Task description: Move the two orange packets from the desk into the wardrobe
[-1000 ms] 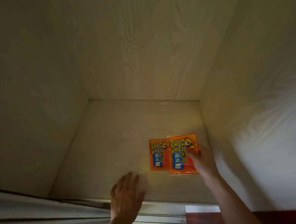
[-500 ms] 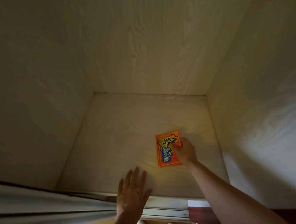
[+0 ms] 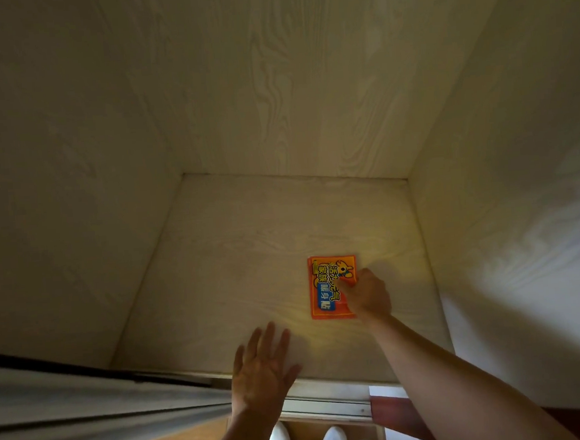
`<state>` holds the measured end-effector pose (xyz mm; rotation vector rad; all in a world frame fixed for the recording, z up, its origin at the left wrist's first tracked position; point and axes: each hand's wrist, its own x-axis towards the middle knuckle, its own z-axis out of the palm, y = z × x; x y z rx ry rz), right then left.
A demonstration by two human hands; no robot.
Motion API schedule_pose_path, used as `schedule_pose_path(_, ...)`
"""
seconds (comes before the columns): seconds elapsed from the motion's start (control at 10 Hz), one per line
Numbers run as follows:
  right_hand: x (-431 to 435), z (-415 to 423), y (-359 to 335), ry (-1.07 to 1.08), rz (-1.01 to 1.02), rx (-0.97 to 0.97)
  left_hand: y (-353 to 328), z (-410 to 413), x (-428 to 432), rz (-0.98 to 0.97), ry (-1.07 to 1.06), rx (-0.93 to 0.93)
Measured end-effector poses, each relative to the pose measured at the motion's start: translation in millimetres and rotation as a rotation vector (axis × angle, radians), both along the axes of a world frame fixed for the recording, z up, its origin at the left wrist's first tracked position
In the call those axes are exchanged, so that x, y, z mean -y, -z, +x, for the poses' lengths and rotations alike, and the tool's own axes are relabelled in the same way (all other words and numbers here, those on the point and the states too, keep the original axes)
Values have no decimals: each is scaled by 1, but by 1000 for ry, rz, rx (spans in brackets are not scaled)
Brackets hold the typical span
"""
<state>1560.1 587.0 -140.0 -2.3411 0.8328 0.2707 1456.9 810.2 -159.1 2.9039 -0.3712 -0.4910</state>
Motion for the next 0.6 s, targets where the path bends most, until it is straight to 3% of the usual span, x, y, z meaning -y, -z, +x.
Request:
schedule_pose_path(0.5,7,-6,-7,-36,-184,-3,-11,1,5,47,-5,-117)
schedule_pose_path(0.6,14,-9,-13,-28,-190,34,-19,2,10,89,3,-56)
